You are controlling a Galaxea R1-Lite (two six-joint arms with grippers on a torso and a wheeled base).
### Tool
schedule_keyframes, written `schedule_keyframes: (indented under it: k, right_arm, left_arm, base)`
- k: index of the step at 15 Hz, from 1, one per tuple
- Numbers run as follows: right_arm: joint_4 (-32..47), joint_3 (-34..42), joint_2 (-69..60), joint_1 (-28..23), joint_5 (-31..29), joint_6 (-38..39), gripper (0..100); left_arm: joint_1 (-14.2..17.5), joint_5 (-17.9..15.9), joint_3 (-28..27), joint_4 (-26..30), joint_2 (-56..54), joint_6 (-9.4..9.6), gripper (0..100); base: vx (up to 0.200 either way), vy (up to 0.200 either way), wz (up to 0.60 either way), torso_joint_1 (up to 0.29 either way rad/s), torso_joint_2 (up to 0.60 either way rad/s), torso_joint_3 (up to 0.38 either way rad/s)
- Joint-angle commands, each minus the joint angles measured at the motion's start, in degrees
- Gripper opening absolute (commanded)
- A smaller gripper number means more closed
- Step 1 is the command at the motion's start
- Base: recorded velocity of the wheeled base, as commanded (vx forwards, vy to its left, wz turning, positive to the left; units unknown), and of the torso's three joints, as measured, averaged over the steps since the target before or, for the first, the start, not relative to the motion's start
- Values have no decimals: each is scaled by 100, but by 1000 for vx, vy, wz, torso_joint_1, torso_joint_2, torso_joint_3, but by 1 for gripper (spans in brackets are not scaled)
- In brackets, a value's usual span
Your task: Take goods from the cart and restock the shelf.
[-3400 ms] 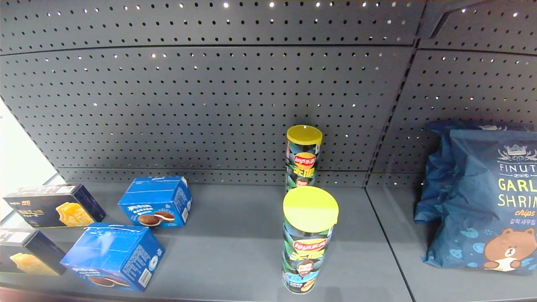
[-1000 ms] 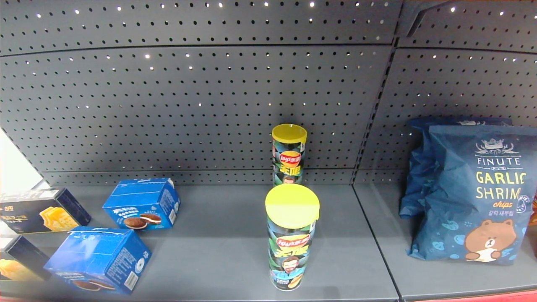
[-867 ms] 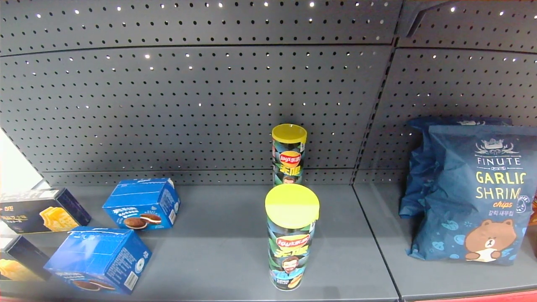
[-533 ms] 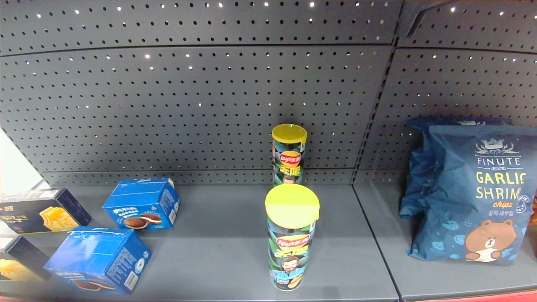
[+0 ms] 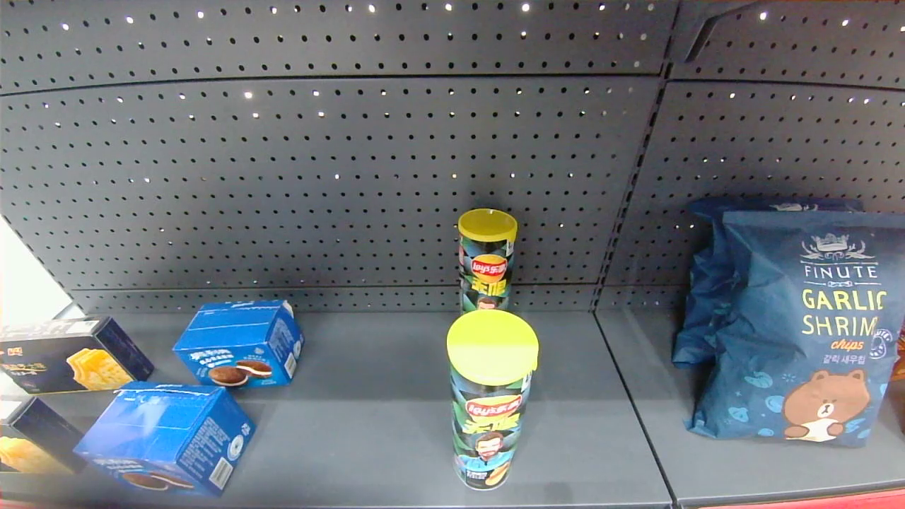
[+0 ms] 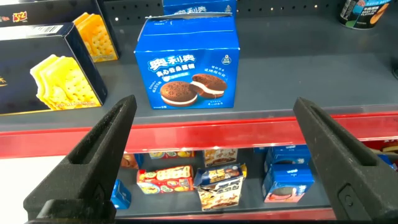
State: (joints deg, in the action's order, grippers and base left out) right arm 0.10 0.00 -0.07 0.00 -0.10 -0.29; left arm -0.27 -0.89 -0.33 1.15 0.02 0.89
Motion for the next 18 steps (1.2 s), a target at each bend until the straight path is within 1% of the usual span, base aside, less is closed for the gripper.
schedule_keyframes:
  k: [1,18]
  right_arm:
    - [-1,0,7,0,1,3,100]
    - [-1,0,7,0,10,-6,100]
  left_arm:
    - [0,1,-2,0,-2,-1,100]
    - [0,1,-2,0,-2,-1,100]
  base:
    - [0,0,0,0,0,0]
    - [0,0,0,0,0,0]
